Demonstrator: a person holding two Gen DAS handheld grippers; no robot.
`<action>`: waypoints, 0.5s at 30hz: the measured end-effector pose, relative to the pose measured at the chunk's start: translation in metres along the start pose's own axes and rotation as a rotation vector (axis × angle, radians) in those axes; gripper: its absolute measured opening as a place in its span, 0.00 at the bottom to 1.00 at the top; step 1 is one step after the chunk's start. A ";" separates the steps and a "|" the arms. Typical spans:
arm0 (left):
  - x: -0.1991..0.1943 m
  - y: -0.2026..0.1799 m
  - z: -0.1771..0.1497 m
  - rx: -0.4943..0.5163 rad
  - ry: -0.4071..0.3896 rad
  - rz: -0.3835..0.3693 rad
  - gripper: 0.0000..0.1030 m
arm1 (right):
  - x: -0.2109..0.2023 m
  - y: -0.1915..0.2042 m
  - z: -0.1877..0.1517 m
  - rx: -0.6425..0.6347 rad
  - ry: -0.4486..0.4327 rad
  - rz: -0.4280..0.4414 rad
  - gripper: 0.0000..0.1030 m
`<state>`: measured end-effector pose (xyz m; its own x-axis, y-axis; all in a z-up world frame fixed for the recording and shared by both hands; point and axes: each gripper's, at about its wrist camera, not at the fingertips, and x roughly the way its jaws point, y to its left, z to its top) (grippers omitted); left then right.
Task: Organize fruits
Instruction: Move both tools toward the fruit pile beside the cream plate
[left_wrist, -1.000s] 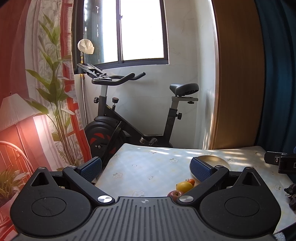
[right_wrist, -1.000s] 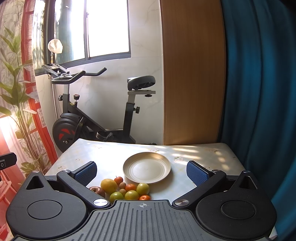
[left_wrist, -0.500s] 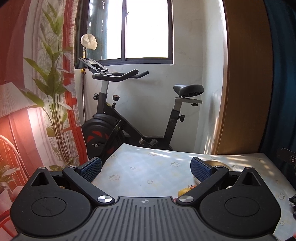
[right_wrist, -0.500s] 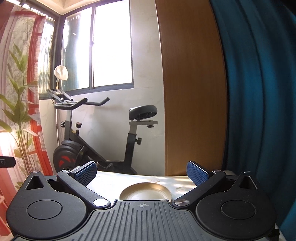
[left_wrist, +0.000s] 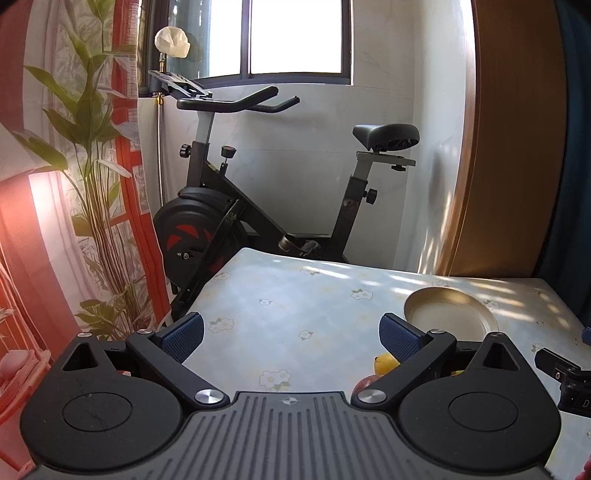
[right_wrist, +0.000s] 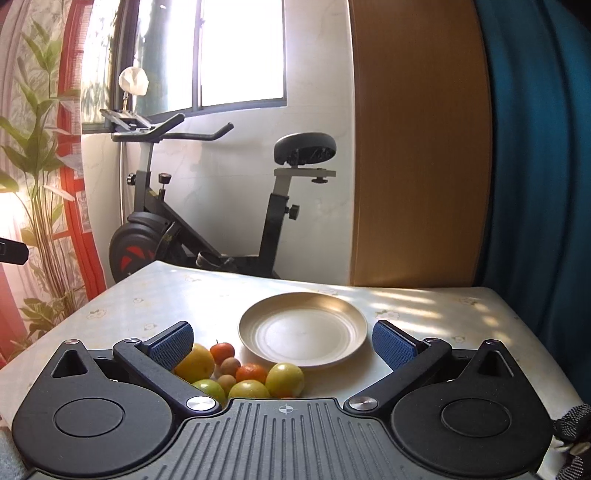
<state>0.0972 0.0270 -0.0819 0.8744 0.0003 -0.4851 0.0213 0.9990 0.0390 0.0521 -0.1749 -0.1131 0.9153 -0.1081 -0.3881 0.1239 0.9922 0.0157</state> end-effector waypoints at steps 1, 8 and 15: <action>0.005 -0.001 -0.001 0.005 0.013 -0.007 0.99 | 0.005 0.002 -0.002 -0.002 0.022 0.010 1.00; 0.038 -0.001 -0.018 0.006 0.139 -0.049 0.99 | 0.017 0.019 -0.019 -0.039 0.078 0.049 1.00; 0.059 0.008 -0.037 -0.036 0.190 0.024 0.94 | 0.033 0.029 -0.039 -0.136 0.168 0.005 1.00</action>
<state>0.1313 0.0366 -0.1423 0.7671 0.0294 -0.6408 -0.0190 0.9996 0.0232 0.0709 -0.1473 -0.1610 0.8374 -0.1028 -0.5369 0.0564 0.9932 -0.1023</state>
